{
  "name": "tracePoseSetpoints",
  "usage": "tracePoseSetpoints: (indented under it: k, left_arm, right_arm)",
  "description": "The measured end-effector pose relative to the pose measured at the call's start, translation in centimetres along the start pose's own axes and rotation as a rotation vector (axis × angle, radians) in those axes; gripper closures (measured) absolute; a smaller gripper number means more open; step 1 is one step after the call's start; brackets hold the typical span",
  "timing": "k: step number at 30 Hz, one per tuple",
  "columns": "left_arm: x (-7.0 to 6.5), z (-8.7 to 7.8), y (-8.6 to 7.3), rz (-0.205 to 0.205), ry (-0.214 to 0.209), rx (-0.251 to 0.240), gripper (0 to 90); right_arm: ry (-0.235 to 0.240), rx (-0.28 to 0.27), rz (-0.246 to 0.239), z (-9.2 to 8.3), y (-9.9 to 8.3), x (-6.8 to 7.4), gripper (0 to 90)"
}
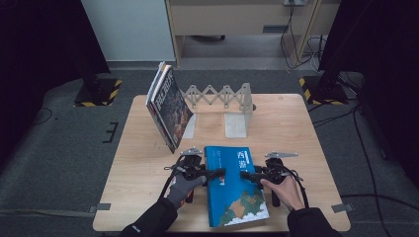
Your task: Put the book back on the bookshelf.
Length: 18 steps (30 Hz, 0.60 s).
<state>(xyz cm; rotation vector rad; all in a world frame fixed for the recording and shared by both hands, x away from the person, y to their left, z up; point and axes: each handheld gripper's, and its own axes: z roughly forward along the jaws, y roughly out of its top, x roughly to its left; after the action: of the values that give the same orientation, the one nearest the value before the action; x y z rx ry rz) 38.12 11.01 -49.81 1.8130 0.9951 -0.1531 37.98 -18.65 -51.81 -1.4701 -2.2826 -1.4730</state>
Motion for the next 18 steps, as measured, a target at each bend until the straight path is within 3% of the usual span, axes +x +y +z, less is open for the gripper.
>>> tracePoseSetpoints:
  k: [5,18]
  left_arm:
    - [-0.8,-0.7,0.7,0.062,0.014,-0.022,48.1]
    - [-1.9,-1.7,2.1,0.12,0.036,-0.086,51.9]
  right_arm:
    - [0.002,-0.02,-0.003,-0.9,0.5,0.2,40.4]
    - [-0.021,-0.084,-0.064,-2.1,1.7,1.1,48.5]
